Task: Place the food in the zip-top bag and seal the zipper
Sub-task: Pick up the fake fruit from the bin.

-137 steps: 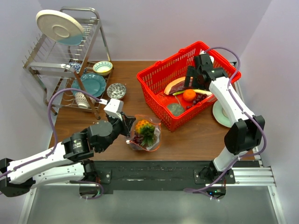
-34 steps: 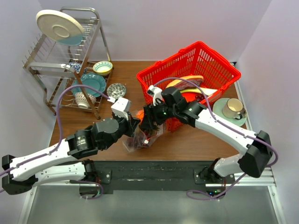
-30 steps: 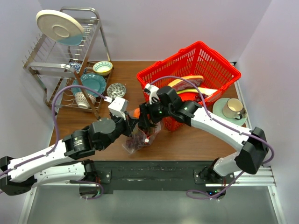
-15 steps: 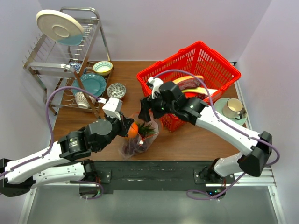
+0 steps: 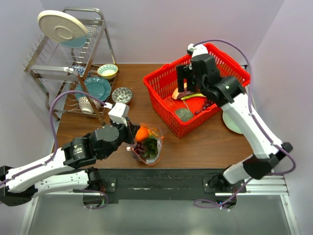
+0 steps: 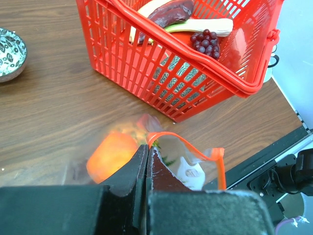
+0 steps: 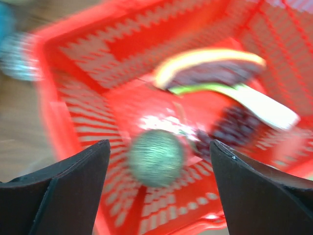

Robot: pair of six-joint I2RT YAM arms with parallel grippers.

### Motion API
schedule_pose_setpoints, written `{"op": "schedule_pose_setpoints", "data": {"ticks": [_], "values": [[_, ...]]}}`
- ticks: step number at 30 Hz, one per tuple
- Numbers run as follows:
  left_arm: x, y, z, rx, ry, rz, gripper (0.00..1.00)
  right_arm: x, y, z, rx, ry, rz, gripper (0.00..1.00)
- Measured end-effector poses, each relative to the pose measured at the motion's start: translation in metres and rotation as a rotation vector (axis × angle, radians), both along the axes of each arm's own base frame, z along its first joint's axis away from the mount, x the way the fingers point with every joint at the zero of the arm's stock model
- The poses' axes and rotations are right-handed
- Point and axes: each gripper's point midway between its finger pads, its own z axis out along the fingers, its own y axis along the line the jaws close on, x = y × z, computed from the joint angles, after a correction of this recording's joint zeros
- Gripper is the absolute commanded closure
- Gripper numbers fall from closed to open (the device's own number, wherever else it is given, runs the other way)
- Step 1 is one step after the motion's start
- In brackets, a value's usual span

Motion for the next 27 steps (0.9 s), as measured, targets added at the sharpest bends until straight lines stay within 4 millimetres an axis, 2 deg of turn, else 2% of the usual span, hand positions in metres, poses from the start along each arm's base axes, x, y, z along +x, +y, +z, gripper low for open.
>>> {"op": "schedule_pose_setpoints", "data": {"ticks": [2,6,10,15,18,23,27], "values": [[0.000,0.000,0.000,-0.001,0.000,-0.002,1.00,0.011,-0.011,-0.018,-0.086,0.041,-0.060,0.11],[0.000,-0.001,0.000,-0.003,0.000,-0.004,1.00,0.027,-0.029,-0.067,-0.240,0.167,-0.135,0.10],[-0.001,-0.001,0.000,-0.003,0.002,-0.008,1.00,0.041,-0.053,-0.099,-0.312,0.258,-0.206,0.10],[-0.001,-0.002,-0.003,0.002,0.004,-0.010,1.00,0.048,-0.083,-0.123,-0.330,0.319,-0.278,0.10],[-0.001,-0.003,-0.003,0.002,0.002,-0.014,1.00,0.051,-0.096,-0.145,-0.318,0.346,-0.315,0.11],[0.000,-0.007,-0.003,-0.003,0.002,-0.020,1.00,0.049,-0.111,-0.192,-0.280,0.432,-0.340,0.12],[0.000,-0.007,-0.004,-0.005,0.002,-0.021,1.00,0.055,-0.118,-0.213,-0.275,0.463,-0.360,0.13]]}}
